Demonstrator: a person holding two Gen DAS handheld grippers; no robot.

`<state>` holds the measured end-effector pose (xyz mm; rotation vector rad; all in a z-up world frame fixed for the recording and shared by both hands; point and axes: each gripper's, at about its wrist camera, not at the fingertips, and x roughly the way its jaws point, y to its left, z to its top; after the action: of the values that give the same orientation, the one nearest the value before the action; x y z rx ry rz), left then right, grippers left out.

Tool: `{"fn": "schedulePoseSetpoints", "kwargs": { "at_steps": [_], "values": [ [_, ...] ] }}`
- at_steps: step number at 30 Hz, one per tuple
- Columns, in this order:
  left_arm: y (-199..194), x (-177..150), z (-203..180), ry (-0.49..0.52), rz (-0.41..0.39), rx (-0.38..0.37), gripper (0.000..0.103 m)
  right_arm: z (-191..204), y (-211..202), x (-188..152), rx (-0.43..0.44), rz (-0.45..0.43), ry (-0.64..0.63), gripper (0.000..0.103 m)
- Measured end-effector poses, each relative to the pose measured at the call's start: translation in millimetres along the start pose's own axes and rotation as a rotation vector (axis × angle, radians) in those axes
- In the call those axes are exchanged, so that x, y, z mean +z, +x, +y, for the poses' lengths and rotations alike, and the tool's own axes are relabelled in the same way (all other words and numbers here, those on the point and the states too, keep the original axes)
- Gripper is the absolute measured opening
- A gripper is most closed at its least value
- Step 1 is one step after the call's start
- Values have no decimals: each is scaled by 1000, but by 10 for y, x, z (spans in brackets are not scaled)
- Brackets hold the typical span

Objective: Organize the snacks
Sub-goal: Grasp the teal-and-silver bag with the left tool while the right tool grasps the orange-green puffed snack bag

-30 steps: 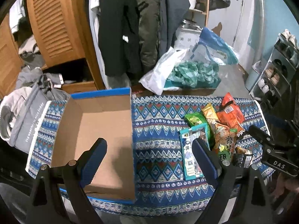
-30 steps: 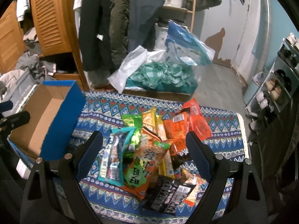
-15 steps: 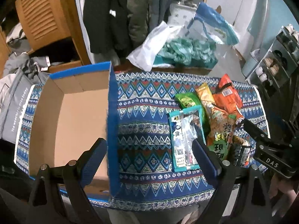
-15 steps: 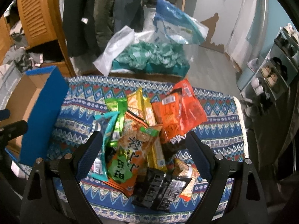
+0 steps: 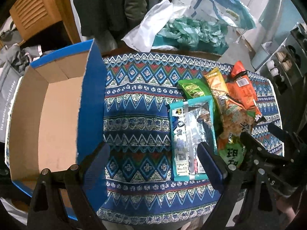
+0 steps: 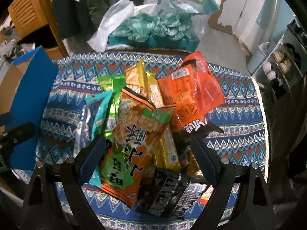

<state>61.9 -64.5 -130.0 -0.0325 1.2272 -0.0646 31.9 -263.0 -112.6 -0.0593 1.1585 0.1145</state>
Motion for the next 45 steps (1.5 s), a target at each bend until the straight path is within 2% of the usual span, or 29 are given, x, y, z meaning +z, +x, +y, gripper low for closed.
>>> {"fn": "schedulePoseSetpoints", "kwargs": {
  "at_steps": [9, 19, 21, 23, 24, 26, 29, 33, 39, 45],
  "values": [
    [339, -7, -4, -30, 86, -14, 93, 19, 290, -60, 7, 59, 3, 89],
    [491, 15, -17, -56, 122, -31, 93, 85, 526, -111, 35, 100, 2, 88],
    [521, 18, -19, -61, 129, -35, 93, 84, 563, -120, 48, 106, 1, 82],
    [544, 20, -21, -67, 132, -43, 93, 96, 590, -122, 73, 113, -1, 63],
    [561, 29, -20, -70, 136, -44, 93, 97, 595, -124, 89, 117, -2, 61],
    [580, 36, -31, -79, 141, -52, 93, 77, 557, -116, 88, 106, -1, 49],
    [586, 56, -59, -107, 144, -79, 93, -6, 458, -84, 112, 85, 15, 38],
    [589, 82, -157, -125, 141, -99, 93, -111, 312, -52, 128, 49, 17, 38],
    [703, 118, -336, -144, 164, -125, 93, -233, 205, -95, 150, 51, 17, 38],
    [898, 159, -510, -133, 201, -106, 93, -321, 197, -147, 177, 49, 24, 38]
  ]
}}
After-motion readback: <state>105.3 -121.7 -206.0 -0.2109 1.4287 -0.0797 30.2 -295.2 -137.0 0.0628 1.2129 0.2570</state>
